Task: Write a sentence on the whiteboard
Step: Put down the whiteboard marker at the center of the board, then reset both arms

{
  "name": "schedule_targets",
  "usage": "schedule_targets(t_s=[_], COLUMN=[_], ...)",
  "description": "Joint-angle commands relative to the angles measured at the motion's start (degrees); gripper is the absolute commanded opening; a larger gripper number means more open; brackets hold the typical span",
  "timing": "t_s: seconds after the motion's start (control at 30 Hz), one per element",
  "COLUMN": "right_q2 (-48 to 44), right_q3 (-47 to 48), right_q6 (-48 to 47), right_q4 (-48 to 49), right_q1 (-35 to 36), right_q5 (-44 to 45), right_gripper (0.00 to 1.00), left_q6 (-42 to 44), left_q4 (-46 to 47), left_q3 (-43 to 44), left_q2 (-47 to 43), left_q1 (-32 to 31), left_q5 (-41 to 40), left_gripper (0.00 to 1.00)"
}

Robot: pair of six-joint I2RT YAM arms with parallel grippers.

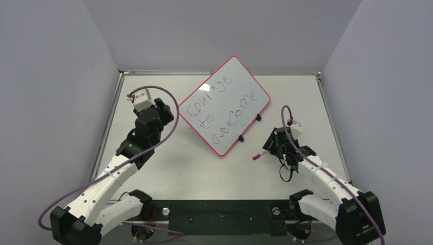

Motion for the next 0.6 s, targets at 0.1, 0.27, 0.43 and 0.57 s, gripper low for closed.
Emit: schedule_targets(t_s=[0.1, 0.27, 0.43, 0.57], right_q2=[-14.57, -24.77, -32.56, -36.16], right_q3=[8.59, 8.59, 4.25, 3.06], right_q6=[-10.38, -11.83, -11.35, -11.5], right_q4=[2.67, 8.08, 13.17, 11.92], right_q1=[0.81, 1.4, 1.41, 1.41], right_q5=[8.59, 12.83, 16.31, 18.3], right_gripper=[0.58, 0.6, 0.68, 0.8], left_q6=[3.71, 3.64, 3.87, 3.88], left_q4=[-2.49, -1.41, -0.17, 1.28], left_q3=[3.25, 1.74, -0.73, -2.29], left_q2=[-1.95, -3.85, -6.1, -7.55], left_q1=[3.03, 3.63, 3.71, 3.75], left_q5=[-5.33, -5.87, -6.84, -7.07], left_gripper=[0.5, 0.51, 0.51, 0.51])
